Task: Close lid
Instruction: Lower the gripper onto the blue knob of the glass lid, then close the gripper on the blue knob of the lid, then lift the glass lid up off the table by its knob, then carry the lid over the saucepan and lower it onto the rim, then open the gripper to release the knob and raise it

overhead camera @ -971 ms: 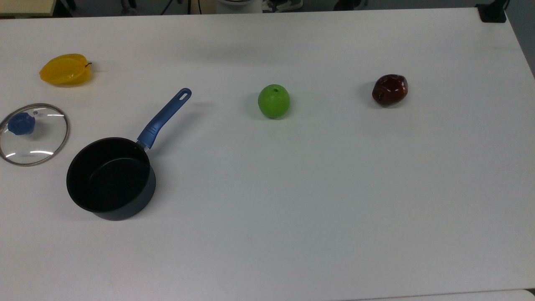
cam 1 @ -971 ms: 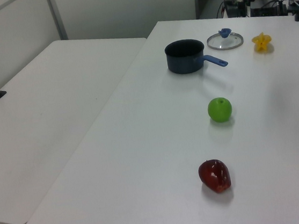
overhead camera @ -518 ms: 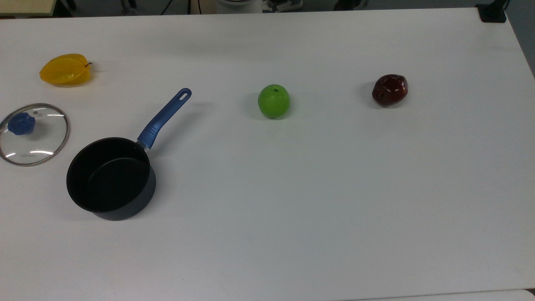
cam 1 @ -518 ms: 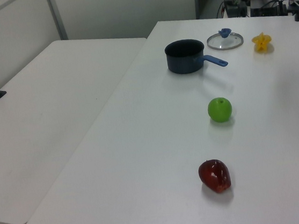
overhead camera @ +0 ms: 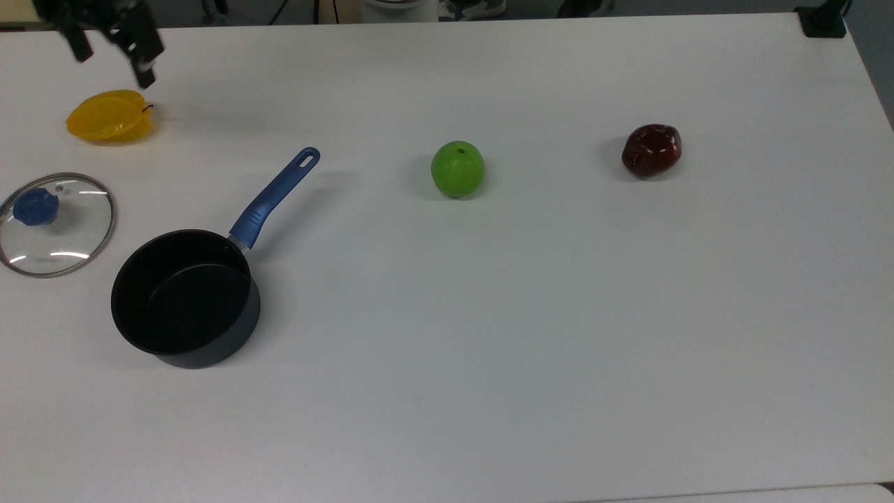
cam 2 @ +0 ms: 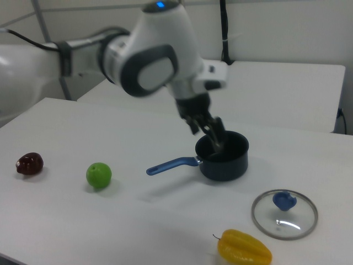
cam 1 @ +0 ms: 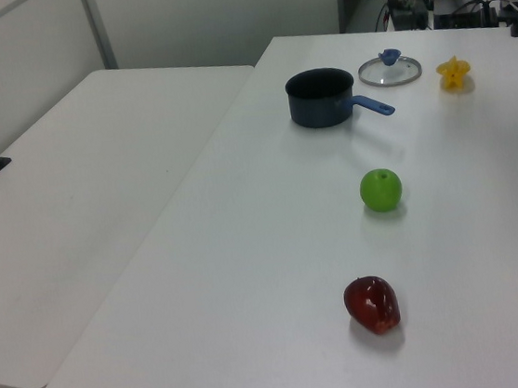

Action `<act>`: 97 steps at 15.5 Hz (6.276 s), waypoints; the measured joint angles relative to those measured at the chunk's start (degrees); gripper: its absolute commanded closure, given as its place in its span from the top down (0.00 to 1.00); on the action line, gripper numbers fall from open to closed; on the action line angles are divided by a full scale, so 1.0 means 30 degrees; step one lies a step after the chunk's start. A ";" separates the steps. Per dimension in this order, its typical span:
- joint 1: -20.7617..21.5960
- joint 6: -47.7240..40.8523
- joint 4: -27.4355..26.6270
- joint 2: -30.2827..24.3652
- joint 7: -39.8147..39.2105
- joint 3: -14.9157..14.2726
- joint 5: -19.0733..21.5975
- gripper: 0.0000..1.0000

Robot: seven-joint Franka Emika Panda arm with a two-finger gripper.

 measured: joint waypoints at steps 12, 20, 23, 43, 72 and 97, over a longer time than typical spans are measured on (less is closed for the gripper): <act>-0.2652 1.1670 0.0118 0.6773 -0.0001 -0.0461 0.2993 0.99; -0.3083 1.2304 0.1144 0.8747 0.0000 -0.0465 0.3166 0.99; -0.3044 1.2998 0.1260 0.9268 0.0000 -0.0445 0.3166 0.99; -0.2917 1.3482 0.1643 0.9673 0.0001 -0.0402 0.3193 0.54; 0.6343 0.8266 0.4837 0.9226 0.5505 -0.3872 0.1347 0.54; 0.5924 0.3894 0.5129 0.6273 0.5630 -0.2278 0.1350 1.00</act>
